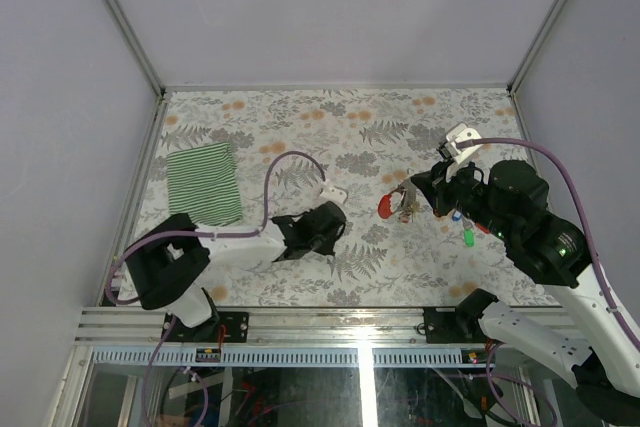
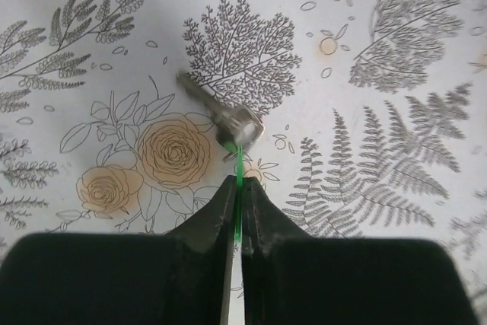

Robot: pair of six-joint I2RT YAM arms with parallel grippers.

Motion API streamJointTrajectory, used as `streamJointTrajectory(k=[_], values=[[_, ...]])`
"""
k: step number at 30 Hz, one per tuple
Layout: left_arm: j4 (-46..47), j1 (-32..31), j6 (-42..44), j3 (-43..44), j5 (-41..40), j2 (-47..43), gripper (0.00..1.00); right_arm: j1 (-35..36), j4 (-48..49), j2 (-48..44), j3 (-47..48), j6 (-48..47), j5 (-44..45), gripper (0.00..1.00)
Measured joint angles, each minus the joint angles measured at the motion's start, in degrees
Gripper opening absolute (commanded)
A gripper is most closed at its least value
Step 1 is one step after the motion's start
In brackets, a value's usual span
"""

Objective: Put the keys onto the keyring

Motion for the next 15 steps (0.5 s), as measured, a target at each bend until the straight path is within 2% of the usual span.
streamJointTrajectory(k=[3,8,10,15], values=[[5.14,4.31,1.4,-3.96,8.31,-3.78,0.13,0.0,0.02,0.0,-0.02,0.17,-0.11,0.0],[10.45,9.97,2.4,-7.78,17.49,-5.49,0.15,0.0,0.02,0.0,-0.28,0.35,-0.31,0.0],[11.08,11.1,2.56,-9.18,19.76,-5.97,0.21,0.0,0.04,0.0,-0.46,0.39,-0.33,0.0],[11.13,13.33,2.91,-11.32,21.59,-8.15,0.26,0.0,0.07,0.0,-0.76,0.42,-0.39,0.0]])
